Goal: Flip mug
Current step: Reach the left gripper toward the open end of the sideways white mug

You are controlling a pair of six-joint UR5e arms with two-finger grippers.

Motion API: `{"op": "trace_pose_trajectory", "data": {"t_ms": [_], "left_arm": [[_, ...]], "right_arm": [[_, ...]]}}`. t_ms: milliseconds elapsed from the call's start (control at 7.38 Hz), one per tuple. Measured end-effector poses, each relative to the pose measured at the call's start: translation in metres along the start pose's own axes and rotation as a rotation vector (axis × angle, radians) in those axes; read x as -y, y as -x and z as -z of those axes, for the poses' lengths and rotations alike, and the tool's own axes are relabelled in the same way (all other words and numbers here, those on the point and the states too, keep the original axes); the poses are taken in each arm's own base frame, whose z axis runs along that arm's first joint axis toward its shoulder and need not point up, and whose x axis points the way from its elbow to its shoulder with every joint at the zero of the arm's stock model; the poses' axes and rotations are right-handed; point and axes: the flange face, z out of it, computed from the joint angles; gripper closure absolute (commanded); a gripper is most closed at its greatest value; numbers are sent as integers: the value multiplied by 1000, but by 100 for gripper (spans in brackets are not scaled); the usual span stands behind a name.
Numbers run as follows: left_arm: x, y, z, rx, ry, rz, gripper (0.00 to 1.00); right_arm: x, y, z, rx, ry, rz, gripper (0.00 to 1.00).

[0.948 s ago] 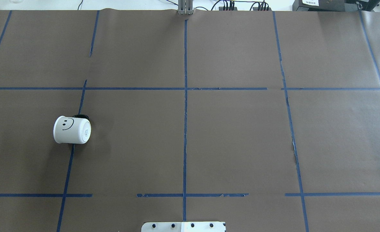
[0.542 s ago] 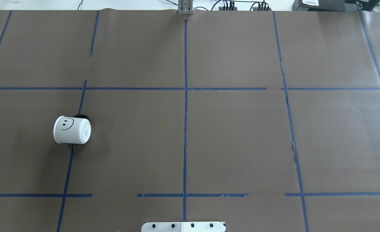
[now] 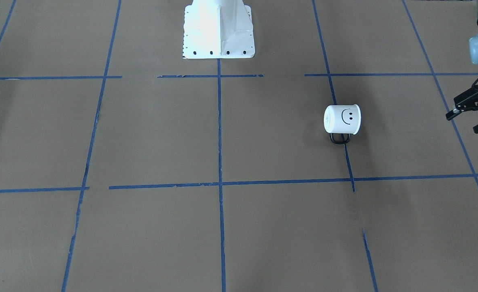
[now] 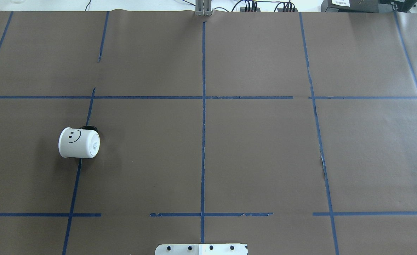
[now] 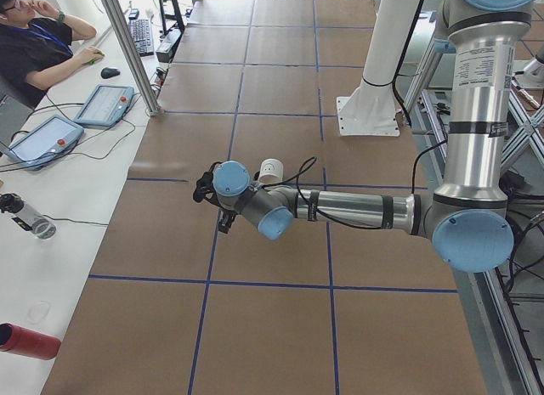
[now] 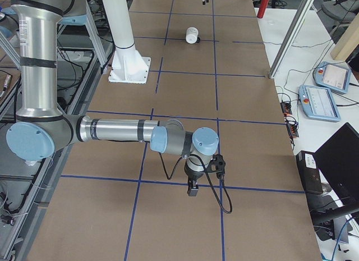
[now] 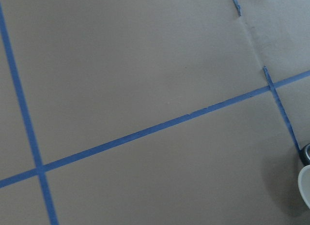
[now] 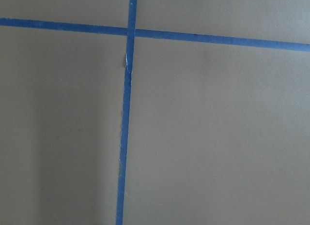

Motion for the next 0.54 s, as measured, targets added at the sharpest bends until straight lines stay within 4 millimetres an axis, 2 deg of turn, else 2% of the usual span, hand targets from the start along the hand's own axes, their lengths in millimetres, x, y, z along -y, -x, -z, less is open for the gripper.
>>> {"op": "trace_pose_trajectory", "data": {"t_ms": [135,542], "left_arm": [[-6,-12,-17,-49,-13,13,0],[-24,-43,-51,-170,-33,44,0]], "right_arm": [[0,0,0,0,0,0,0],[0,0,0,0,0,0,0]]}}
